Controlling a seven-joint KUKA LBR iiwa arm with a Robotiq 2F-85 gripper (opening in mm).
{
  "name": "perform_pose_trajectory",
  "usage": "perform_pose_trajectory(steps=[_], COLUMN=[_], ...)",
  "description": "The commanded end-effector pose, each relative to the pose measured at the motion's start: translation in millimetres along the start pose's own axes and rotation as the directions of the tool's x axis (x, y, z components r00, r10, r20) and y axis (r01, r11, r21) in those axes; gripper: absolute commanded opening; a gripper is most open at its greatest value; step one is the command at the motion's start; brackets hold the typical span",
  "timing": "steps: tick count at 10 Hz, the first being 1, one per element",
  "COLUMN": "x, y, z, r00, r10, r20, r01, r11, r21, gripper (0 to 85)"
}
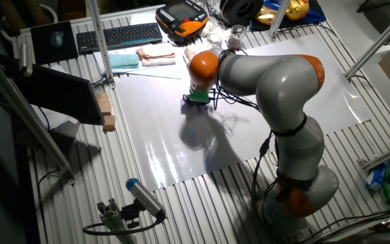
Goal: Clean the table with a cloth
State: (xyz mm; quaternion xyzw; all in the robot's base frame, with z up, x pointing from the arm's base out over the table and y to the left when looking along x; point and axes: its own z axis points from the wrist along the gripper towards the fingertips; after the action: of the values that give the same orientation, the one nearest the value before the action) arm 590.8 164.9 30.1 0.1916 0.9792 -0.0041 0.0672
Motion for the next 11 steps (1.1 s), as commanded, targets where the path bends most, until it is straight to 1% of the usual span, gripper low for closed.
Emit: perform_pose_trajectory(steps=[1,3,4,5,7,9,11], x=[-5.5,-19.6,-25.1,-28.6,-34.8,-39.8,-41.7], y=[-2.4,-9.1,-15.8,-21.5,-33.3,-45.9,-58.2], z=[-0.1,-2.4,-0.5,1.4,2.5,3.0,0.8], r00=[1.0,0.999,0.997,0.995,0.99,0.985,0.982], r10=[-0.007,-0.039,-0.073,-0.097,-0.141,-0.17,-0.189], r20=[-0.003,-0.017,-0.013,-0.009,-0.008,-0.012,-0.028], r01=[0.007,0.04,0.073,0.097,0.141,0.17,0.19], r11=[1.0,0.999,0.997,0.995,0.989,0.984,0.981], r21=[0.002,0.007,0.028,0.038,0.052,0.054,0.042], gripper=[0.0,0.0,0.0,0.0,0.0,0.0,0.0])
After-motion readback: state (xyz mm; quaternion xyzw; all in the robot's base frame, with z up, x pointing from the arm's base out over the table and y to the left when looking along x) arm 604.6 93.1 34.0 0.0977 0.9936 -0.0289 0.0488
